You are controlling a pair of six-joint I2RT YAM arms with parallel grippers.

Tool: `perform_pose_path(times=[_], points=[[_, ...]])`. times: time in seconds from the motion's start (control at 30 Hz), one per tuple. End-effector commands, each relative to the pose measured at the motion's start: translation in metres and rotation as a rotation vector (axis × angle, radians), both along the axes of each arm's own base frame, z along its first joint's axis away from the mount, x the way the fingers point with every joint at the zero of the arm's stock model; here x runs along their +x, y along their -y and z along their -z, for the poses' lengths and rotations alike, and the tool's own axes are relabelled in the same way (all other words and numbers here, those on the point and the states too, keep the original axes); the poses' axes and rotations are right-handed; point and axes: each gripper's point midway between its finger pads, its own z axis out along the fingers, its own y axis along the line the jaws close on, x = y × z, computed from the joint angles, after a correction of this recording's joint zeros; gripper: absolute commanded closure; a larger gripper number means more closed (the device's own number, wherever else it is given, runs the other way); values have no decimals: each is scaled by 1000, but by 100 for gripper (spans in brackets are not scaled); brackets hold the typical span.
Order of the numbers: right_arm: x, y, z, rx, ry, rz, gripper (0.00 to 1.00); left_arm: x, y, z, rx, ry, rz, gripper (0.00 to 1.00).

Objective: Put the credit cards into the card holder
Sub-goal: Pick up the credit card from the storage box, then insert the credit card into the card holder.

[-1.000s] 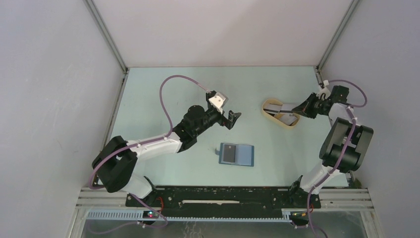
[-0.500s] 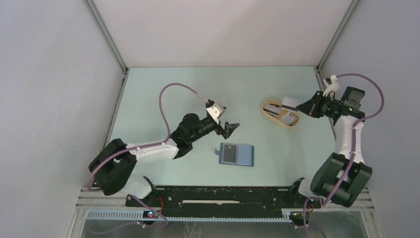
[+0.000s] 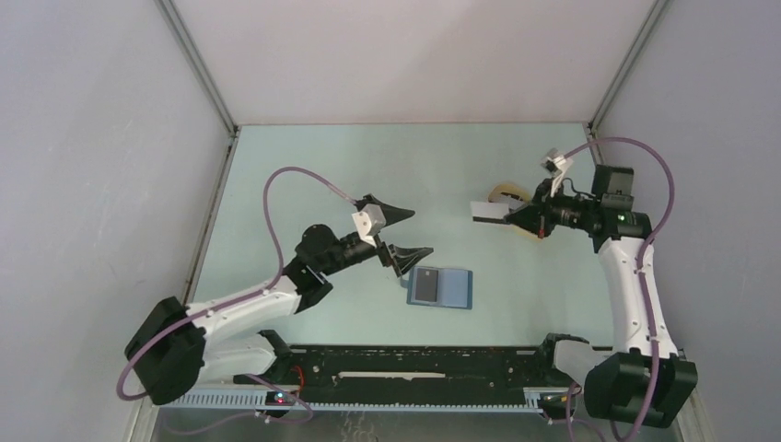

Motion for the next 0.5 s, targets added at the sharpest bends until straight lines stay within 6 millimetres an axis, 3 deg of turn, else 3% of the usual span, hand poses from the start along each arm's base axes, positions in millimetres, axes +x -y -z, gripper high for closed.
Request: perform_pose_path(times=[0.0,0.23,0.47], points=[[-23,-28,2,-60,85,-169,100,-30,-14,6,1,-96,74,0],[-51,-71,27,-176,123,-420,100,-59,-42,7,-37,-74,74,0],[-76,-92,52,-289,127,-593,100,-70,-46,24,11,-75,108,0]])
